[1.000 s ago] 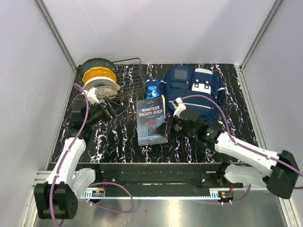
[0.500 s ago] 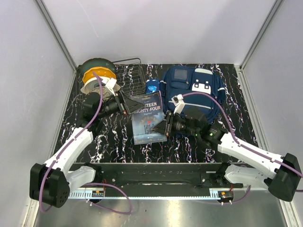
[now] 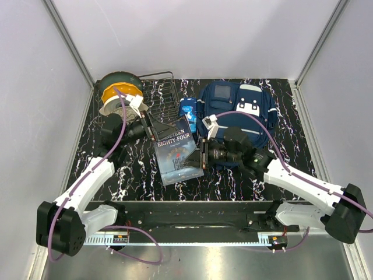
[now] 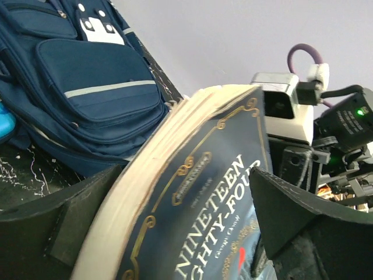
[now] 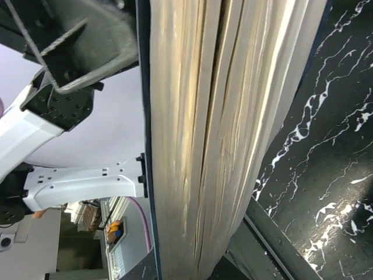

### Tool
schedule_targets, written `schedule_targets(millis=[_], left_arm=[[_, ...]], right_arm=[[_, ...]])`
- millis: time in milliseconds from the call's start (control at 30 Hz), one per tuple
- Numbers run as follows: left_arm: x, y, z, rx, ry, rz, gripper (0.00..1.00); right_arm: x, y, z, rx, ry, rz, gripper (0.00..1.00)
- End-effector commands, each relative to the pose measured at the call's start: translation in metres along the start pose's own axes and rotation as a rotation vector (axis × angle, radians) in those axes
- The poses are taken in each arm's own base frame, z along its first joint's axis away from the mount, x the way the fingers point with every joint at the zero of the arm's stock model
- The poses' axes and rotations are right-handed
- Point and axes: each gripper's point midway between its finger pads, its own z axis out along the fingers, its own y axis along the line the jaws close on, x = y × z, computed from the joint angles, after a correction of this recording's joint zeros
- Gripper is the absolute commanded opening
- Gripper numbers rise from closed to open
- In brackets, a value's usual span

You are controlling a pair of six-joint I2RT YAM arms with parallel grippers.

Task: Pack the student bag
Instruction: Pick up the book from the center of the board.

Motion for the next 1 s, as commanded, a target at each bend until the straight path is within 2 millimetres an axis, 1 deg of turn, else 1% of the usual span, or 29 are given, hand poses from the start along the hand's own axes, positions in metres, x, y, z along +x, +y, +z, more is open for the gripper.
schedule_targets(millis=[0,33,67,133,167,233,267,333,400,467,500,533,567,600,633,700,733,867,933,967], left_arm=[[-0.018,-0.046,0.002,0.156,-0.014,0.135,0.9],[-0.017,-0.047,0.001,0.162,-0.007,0.141,0.86],[-0.014,-0.05,0.001,0.177,0.009,0.145,0.75],[-0.011,-0.05,0.0,0.183,0.025,0.148,0.64],[-0.009,-0.05,0.0,0.183,0.03,0.149,0.5],[-0.006,-0.048,0.0,0.173,0.039,0.151,0.34],[-0.006,-0.045,0.0,0.164,0.039,0.149,0.13],[-0.006,-0.041,0.0,0.138,0.04,0.149,0.0],[-0.007,-0.038,0.0,0.118,0.031,0.153,0.0],[-0.008,-0.037,0.0,0.109,0.031,0.163,0.0],[-0.009,-0.035,0.0,0.099,0.028,0.164,0.0],[-0.009,-0.034,0.0,0.087,0.036,0.169,0.0],[-0.009,-0.033,0.001,0.079,0.038,0.172,0.07],[-0.01,-0.031,0.001,0.071,0.039,0.183,0.22],[-0.009,-0.031,0.001,0.064,0.049,0.177,0.49],[-0.008,-0.028,0.001,0.056,0.055,0.176,0.7],[-0.008,-0.03,0.002,0.062,0.055,0.181,0.77],[-0.007,-0.03,0.002,0.075,0.053,0.171,0.82],[-0.008,-0.032,0.001,0.083,0.046,0.174,0.82],[-0.007,-0.031,0.001,0.084,0.047,0.169,0.8]], right_arm=[[-0.023,0.057,-0.01,-0.198,-0.038,-0.145,0.0],[-0.026,0.056,-0.01,-0.188,-0.054,-0.15,0.01],[-0.027,0.056,-0.011,-0.184,-0.061,-0.154,0.02],[-0.031,0.053,-0.01,-0.165,-0.08,-0.16,0.03],[-0.031,0.05,-0.008,-0.148,-0.079,-0.155,0.04],[-0.036,0.044,-0.007,-0.114,-0.101,-0.156,0.04],[-0.036,0.041,-0.007,-0.098,-0.102,-0.15,0.04],[-0.039,0.037,-0.008,-0.071,-0.123,-0.145,0.05],[-0.042,0.032,-0.01,-0.046,-0.152,-0.142,0.05],[-0.041,0.026,-0.014,-0.012,-0.158,-0.133,0.06],[-0.043,0.021,-0.015,0.016,-0.18,-0.129,0.06],[-0.047,0.02,-0.019,0.031,-0.204,-0.129,0.05],[-0.048,0.017,-0.022,0.048,-0.213,-0.124,0.05],[-0.053,0.013,-0.024,0.072,-0.242,-0.12,0.05],[-0.053,0.013,-0.029,0.082,-0.255,-0.118,0.05],[-0.057,0.007,-0.033,0.112,-0.285,-0.107,0.05],[-0.059,0.008,-0.037,0.112,-0.299,-0.107,0.05],[-0.062,0.006,-0.042,0.124,-0.328,-0.087,0.05],[-0.061,0.007,-0.044,0.115,-0.323,-0.088,0.05],[-0.061,0.007,-0.043,0.114,-0.319,-0.089,0.05]])
